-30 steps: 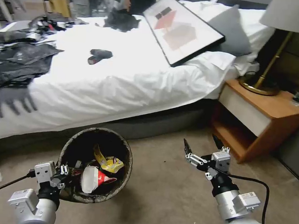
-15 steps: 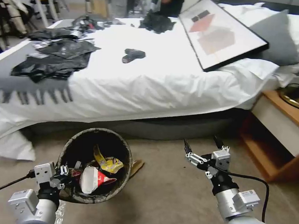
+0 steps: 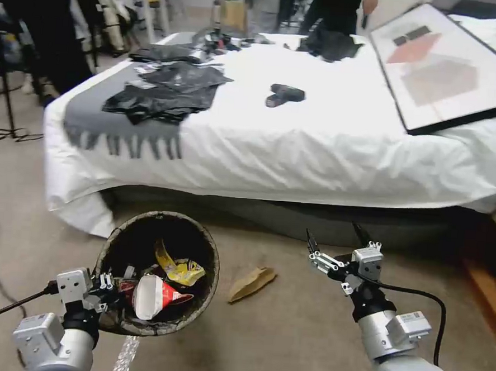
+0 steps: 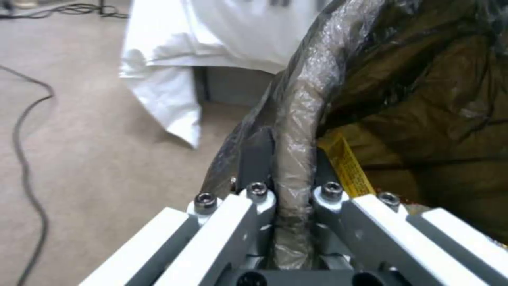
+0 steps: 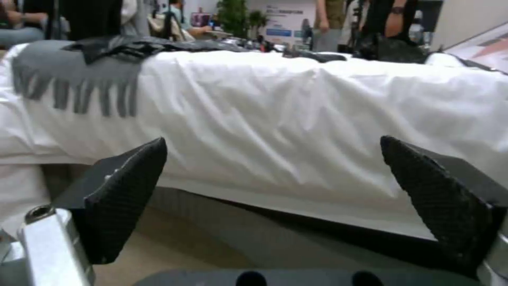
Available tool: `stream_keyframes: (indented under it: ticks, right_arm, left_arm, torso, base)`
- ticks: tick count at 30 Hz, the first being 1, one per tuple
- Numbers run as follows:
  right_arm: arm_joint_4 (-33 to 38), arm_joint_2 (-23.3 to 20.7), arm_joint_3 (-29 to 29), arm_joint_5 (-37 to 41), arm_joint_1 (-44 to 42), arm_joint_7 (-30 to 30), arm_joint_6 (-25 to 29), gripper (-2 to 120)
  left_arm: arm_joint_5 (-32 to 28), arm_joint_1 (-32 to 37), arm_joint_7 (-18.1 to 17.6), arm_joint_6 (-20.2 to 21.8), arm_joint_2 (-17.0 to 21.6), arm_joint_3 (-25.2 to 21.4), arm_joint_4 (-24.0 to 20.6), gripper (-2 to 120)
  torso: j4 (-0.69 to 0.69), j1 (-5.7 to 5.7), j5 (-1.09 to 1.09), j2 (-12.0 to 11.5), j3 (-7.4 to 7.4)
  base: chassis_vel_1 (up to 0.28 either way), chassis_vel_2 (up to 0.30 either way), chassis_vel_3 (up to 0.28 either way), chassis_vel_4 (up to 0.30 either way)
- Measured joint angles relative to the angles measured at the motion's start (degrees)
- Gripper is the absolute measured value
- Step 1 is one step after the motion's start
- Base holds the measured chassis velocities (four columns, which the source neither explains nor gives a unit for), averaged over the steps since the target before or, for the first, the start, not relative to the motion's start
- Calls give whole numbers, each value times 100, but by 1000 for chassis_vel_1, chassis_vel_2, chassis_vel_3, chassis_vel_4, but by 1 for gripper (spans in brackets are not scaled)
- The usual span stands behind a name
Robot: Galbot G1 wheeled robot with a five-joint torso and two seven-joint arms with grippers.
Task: Pick up the trash bin, then pick up the garbage from the floor and place it into the trash bin.
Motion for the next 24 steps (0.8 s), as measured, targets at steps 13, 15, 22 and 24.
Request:
stream_keyframes:
  ticks: [13, 15, 22, 24]
  right_arm:
    - [-121, -98, -51, 243, 46, 224, -255, 100]
    - [-229, -136, -91, 254, 85, 372, -318, 100]
    - [-381, -297, -395, 620, 309, 960, -700, 100]
    - [-429, -365, -587, 794, 426, 1175, -831, 100]
  left_arm:
    - [59, -19, 3, -110, 10, 0, 0, 3]
    - [59, -25, 7, -111, 12, 2, 0, 3]
    - [59, -37, 7, -123, 9, 1, 0, 3]
    - [59, -37, 7, -123, 5, 1, 0, 3]
  torso:
    - [0, 0, 0, 0, 0]
    - [-2, 0, 0, 0, 0]
    - [-1, 0, 0, 0, 0]
    - [-1, 0, 0, 0, 0]
  base:
    - [66, 58, 50, 73]
    - [0, 0, 0, 0]
    - [0, 0, 0, 0]
    - [0, 0, 0, 0]
